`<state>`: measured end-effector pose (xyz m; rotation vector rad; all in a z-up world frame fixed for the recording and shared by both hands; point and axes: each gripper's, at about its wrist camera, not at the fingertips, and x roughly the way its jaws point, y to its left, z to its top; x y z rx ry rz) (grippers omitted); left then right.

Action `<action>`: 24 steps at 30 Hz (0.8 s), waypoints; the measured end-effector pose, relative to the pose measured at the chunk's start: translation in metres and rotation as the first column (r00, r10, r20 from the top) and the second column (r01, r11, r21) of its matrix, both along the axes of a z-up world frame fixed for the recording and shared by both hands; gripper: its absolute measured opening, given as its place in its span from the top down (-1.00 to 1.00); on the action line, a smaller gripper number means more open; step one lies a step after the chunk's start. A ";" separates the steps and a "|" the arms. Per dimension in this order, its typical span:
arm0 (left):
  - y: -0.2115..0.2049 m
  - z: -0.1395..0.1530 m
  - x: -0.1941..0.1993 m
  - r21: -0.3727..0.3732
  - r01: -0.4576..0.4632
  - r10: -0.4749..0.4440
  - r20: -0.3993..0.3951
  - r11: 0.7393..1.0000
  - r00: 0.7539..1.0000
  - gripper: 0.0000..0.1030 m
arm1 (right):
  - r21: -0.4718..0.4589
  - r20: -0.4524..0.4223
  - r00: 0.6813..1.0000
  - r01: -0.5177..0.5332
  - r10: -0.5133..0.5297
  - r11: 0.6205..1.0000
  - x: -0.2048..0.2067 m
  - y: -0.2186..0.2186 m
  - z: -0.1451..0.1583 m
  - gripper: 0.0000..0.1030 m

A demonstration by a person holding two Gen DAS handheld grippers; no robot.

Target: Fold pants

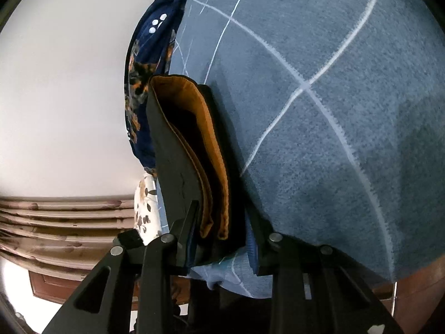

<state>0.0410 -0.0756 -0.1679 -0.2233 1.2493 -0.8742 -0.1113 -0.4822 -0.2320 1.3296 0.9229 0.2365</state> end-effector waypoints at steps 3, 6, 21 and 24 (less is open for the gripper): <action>-0.011 -0.001 0.001 -0.026 0.087 -0.087 -0.014 0.996 0.996 -0.42 | -0.007 0.001 1.000 0.001 -0.001 1.000 -0.001 -0.001 0.003 0.48; -0.022 0.000 0.004 -0.032 0.130 -0.130 -0.002 0.991 0.991 -0.43 | -0.007 0.006 1.000 0.001 -0.001 1.000 0.000 -0.001 0.004 0.48; -0.059 0.004 0.013 0.084 0.190 -0.198 0.101 0.978 0.975 -0.45 | -0.004 0.000 1.000 0.010 -0.010 1.000 -0.006 0.000 0.002 0.48; -0.066 0.005 0.013 0.116 0.198 -0.212 0.122 0.973 0.970 -0.51 | -0.002 -0.001 1.000 0.011 -0.011 1.000 -0.005 0.000 0.001 0.47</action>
